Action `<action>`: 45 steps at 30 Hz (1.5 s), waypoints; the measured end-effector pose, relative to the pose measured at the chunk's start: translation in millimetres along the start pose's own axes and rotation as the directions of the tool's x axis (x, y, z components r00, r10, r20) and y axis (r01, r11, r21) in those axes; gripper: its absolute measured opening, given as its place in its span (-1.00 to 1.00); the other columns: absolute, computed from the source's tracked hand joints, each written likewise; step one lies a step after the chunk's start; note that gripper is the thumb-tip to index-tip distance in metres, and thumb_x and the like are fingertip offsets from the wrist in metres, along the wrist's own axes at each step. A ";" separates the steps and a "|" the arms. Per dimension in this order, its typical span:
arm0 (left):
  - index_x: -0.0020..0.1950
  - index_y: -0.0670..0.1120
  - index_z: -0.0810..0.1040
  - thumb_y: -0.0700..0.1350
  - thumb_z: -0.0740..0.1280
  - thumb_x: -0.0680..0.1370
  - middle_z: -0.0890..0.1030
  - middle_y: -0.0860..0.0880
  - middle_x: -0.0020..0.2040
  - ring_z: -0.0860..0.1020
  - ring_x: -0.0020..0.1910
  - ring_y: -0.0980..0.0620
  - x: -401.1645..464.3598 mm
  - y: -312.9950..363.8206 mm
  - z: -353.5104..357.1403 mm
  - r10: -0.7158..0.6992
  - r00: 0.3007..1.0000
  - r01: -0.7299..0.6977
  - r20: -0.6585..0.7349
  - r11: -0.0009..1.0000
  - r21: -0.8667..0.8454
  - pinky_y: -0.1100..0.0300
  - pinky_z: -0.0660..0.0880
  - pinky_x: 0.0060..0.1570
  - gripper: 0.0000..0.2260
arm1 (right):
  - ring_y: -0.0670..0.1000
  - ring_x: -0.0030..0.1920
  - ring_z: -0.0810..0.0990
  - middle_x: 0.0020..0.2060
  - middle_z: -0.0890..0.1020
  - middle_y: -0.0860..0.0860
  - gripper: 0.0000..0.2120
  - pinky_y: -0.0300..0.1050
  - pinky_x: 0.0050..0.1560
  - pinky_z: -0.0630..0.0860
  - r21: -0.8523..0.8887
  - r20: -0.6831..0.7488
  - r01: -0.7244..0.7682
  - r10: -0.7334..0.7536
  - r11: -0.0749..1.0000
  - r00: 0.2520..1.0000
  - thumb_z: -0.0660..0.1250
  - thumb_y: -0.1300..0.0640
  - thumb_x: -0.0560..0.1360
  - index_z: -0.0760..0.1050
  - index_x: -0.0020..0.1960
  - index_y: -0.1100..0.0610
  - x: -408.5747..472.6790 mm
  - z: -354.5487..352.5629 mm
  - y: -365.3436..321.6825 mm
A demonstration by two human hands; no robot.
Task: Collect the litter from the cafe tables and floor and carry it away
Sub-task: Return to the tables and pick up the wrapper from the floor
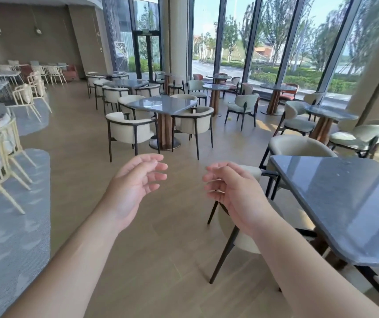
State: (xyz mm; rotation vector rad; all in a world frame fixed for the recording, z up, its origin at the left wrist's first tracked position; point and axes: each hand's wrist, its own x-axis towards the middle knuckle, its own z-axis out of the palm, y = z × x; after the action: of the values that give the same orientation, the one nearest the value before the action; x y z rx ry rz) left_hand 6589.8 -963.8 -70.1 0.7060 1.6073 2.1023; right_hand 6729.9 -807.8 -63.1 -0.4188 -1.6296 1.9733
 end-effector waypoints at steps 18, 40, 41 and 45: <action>0.10 -0.05 0.63 -0.19 0.23 0.66 0.70 0.00 -0.05 0.64 -0.12 0.08 224.0 -46.2 -44.6 -0.014 1.000 0.014 0.009 0.999 0.037 0.15 0.48 -0.05 -0.82 | 0.01 -0.24 0.57 -0.22 0.64 0.02 -0.84 -0.15 -0.21 0.50 0.034 0.064 -0.018 0.016 0.999 0.998 0.29 0.08 0.38 0.65 -0.21 -0.03 238.1 26.5 65.5; 0.10 -0.02 0.64 -0.06 0.32 0.53 0.71 0.02 -0.06 0.65 -0.12 0.09 572.5 -100.4 37.2 -0.059 0.994 0.050 0.095 0.995 0.089 0.16 0.50 -0.06 -0.81 | 0.01 -0.23 0.58 -0.20 0.65 0.03 -0.84 -0.11 -0.16 0.50 0.082 -0.012 -0.031 0.032 0.996 0.999 0.28 0.09 0.39 0.64 -0.15 0.00 578.3 -73.0 67.6; 0.10 -0.03 0.63 -0.03 0.32 0.50 0.71 0.01 -0.06 0.64 -0.11 0.09 583.2 -103.0 38.8 -0.061 0.992 0.052 0.106 0.995 0.086 0.16 0.50 -0.06 -0.78 | 0.01 -0.23 0.58 -0.20 0.65 0.04 -0.84 -0.12 -0.16 0.51 0.085 -0.020 -0.029 0.031 0.996 0.999 0.27 0.09 0.39 0.64 -0.16 -0.01 587.3 -75.2 68.3; 0.12 -0.03 0.64 -0.02 0.32 0.50 0.71 -0.02 -0.03 0.65 -0.09 0.05 632.1 -115.0 37.8 -0.069 0.986 0.065 0.152 0.997 0.033 0.12 0.50 -0.03 -0.76 | 0.00 -0.22 0.59 -0.19 0.65 0.02 -0.85 -0.14 -0.19 0.51 0.072 -0.034 -0.027 0.030 0.997 0.999 0.29 0.06 0.38 0.65 -0.16 -0.02 628.2 -77.9 78.7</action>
State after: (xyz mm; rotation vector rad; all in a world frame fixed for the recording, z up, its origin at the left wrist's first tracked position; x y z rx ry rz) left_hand 6113.1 -531.4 -78.5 0.7917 1.5575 1.9321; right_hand 6251.0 -387.5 -93.9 -0.4485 -1.5344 2.0274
